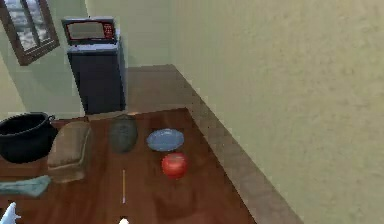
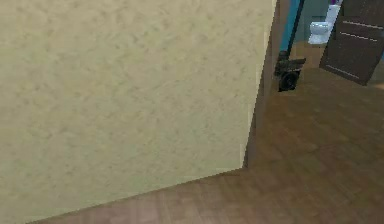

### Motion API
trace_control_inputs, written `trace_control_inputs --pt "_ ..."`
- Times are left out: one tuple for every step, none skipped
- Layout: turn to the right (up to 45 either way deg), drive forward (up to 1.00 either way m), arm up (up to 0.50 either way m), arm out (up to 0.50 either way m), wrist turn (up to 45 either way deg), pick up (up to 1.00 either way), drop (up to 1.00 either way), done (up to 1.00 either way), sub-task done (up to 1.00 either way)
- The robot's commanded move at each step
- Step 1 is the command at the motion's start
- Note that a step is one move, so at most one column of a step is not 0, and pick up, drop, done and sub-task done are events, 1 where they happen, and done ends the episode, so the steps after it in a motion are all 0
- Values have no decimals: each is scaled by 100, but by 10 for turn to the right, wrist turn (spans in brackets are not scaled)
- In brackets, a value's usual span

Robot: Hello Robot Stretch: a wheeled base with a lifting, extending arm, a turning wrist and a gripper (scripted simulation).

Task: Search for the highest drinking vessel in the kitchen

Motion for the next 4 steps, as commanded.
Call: trace_control_inputs --pt "450 0 0 0 0 0 0 0 0" --pt "450 0 0 0 0 0 0 0 0" --pt "300 0 0 0 0 0 0 0 0" --pt "0 25 0 0 0 0 0 0 0"
